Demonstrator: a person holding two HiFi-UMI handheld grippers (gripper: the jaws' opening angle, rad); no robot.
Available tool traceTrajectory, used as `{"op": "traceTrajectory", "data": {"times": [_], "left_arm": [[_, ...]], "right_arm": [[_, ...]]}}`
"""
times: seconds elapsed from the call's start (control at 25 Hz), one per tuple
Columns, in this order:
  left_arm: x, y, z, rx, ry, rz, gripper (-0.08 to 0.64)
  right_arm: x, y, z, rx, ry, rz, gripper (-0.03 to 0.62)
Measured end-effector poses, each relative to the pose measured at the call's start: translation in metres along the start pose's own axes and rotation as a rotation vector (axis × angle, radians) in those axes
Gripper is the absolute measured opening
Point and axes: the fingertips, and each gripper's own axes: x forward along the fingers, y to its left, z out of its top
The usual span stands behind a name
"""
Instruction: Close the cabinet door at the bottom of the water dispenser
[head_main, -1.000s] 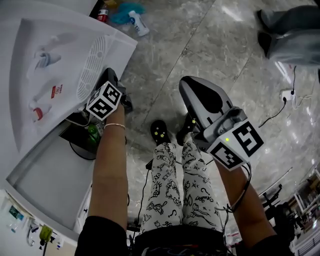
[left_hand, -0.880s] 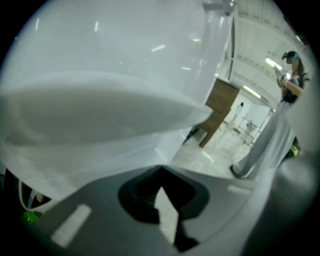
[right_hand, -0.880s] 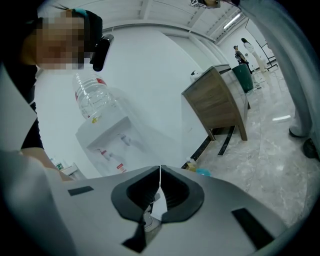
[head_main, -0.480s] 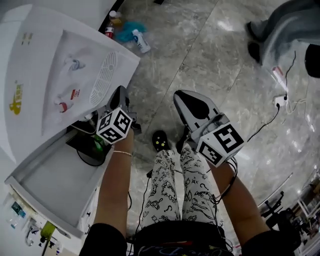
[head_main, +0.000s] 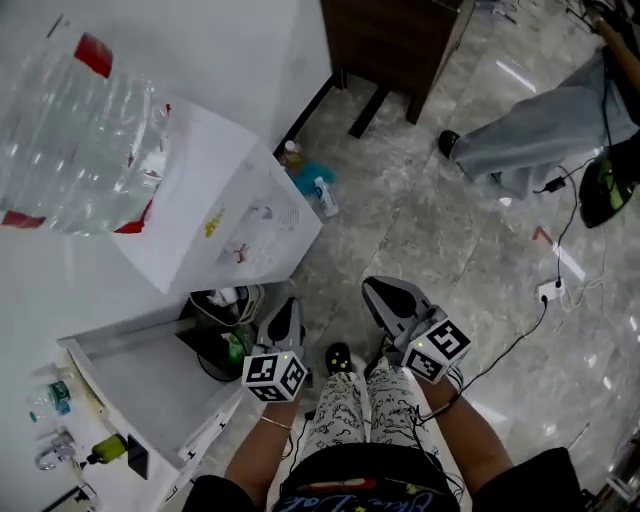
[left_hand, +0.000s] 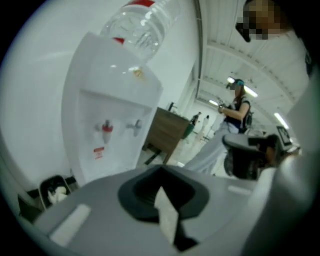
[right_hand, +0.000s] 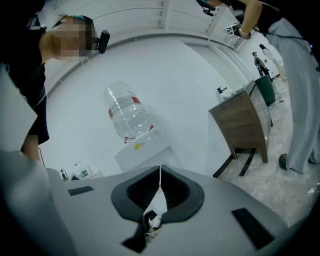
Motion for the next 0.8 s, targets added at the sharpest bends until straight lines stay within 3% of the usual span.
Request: {"op": "traceTrajectory", "data": {"times": [0.12,0.24,0.48,0.6,0.8], "left_arm": [[-0.053,-0.036,0.027,0.082,0.006,-0.078,-0.003],[-0.085,-0.055,0.061,0.14,-0.052,-0.114,-0.003],[-0.146,-0.1,0.109,0.12,-0.141,-0.144,-0.003],[-0.161,-0.114,0.142,0.142,-0.216,-0.149,-0.003],[-0.187,-0.134,0.165,0.187,-0.288,-0.142,-0.003]], "right_arm": [[-0.006,0.046,0.027,-0.031,0.002,0.055,0.017],[-0.003,0.08,0.051,-0.093,0.003,0.127,0.017],[-0.042,0.153,0.071,-0.199,0.12,0.161,0.017],[-0.051,0.177,0.086,-0.185,0.11,0.225,0.017],[-0.07,0.195,0.099,-0.204,0.091,0.263,0.017]]}}
